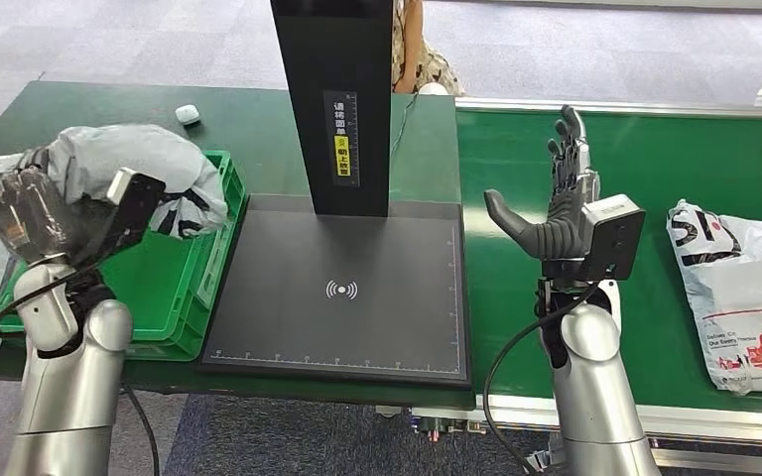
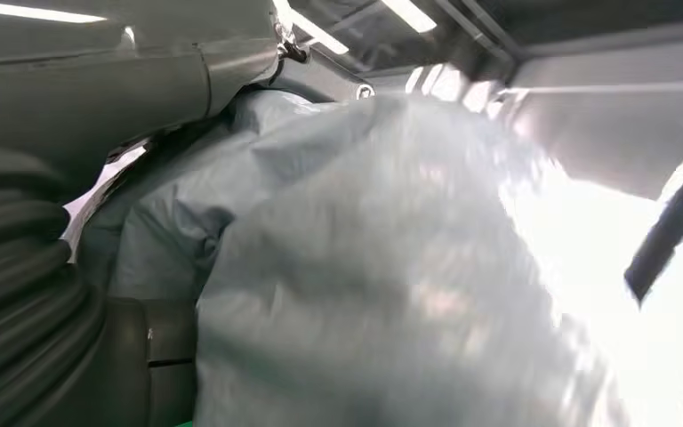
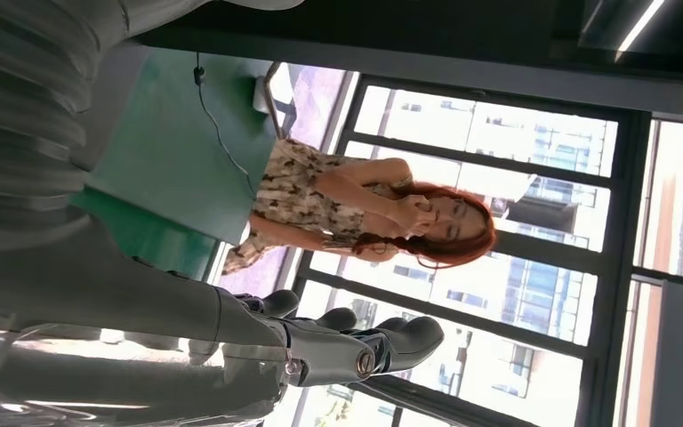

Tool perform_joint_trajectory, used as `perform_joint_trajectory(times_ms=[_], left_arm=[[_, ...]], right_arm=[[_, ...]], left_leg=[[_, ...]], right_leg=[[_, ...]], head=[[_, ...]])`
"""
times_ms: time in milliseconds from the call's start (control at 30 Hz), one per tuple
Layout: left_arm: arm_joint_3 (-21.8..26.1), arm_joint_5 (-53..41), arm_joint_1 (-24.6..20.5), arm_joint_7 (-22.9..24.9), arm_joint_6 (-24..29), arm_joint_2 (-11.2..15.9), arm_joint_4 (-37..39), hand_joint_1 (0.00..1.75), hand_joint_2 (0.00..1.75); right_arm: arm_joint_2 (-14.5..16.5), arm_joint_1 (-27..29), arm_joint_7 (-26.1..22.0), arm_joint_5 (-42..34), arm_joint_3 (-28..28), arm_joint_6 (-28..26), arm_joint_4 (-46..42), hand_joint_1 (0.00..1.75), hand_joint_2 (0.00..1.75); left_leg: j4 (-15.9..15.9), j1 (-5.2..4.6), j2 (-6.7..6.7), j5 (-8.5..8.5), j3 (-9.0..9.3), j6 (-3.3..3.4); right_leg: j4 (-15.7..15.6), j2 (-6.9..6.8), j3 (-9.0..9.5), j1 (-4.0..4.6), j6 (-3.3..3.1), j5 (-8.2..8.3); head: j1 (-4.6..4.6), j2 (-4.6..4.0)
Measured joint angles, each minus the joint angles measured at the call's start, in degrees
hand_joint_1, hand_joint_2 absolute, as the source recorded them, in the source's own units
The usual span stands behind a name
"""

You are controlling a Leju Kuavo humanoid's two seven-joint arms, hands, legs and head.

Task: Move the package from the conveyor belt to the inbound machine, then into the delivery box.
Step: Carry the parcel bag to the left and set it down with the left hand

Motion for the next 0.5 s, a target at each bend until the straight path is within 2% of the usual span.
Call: perform_joint_trajectory(times_ms=[67, 133, 233, 400, 500], left_arm=[[1.54, -0.44, -0.35, 1.47, -2.02, 0.42, 1.52, 1.75, 1.75], [2.64, -1.63, -1.23, 4.14, -6.97, 0.77, 3.64, 1.75, 1.75], [4.11, -3.34, -3.29, 8.27, -13.92, 1.67, 10.37, 1.75, 1.75], [5.32, -3.80, -6.89, 12.01, -19.49, 3.47, 22.64, 1.75, 1.75], [5.79, -3.78, -8.46, 13.71, -21.06, 4.49, 28.95, 0.44, 1.75]], right_arm=[[-0.01, 0.02, 0.05, 0.17, 0.00, 0.01, -0.15, 0.00, 1.75], [0.02, -0.08, 0.09, 0.33, 0.03, 0.12, -0.24, 0.00, 1.75], [0.14, -0.76, 0.25, 0.52, 0.25, 0.38, 0.01, 0.00, 1.75], [0.55, -2.25, 0.38, 0.87, 0.93, 1.62, 0.96, 0.00, 1.75], [1.10, -3.07, 0.50, 1.33, 1.52, 2.24, 1.55, 0.00, 1.75]], left_leg=[[0.00, 0.00, -0.01, 0.00, -0.01, 0.00], [0.00, 0.00, -0.03, 0.00, -0.03, 0.00], [-0.01, 0.00, 0.00, 0.00, -0.04, 0.00], [-0.01, 0.01, -0.08, 0.06, -0.04, 0.00], [-0.01, 0.01, -0.06, 0.07, -0.04, -0.01]], right_leg=[[0.00, -0.03, 0.00, 0.01, -0.01, 0.00], [0.00, -0.06, 0.01, 0.00, -0.01, -0.01], [0.00, -0.01, -0.01, 0.00, -0.03, 0.01], [0.01, -0.14, 0.03, 0.01, -0.05, 0.03], [0.02, -0.11, 0.02, 0.01, -0.05, 0.03]], head=[[0.00, 0.00], [0.01, 0.00], [-0.01, 0.00], [-0.01, 0.00], [-0.01, 0.00]])
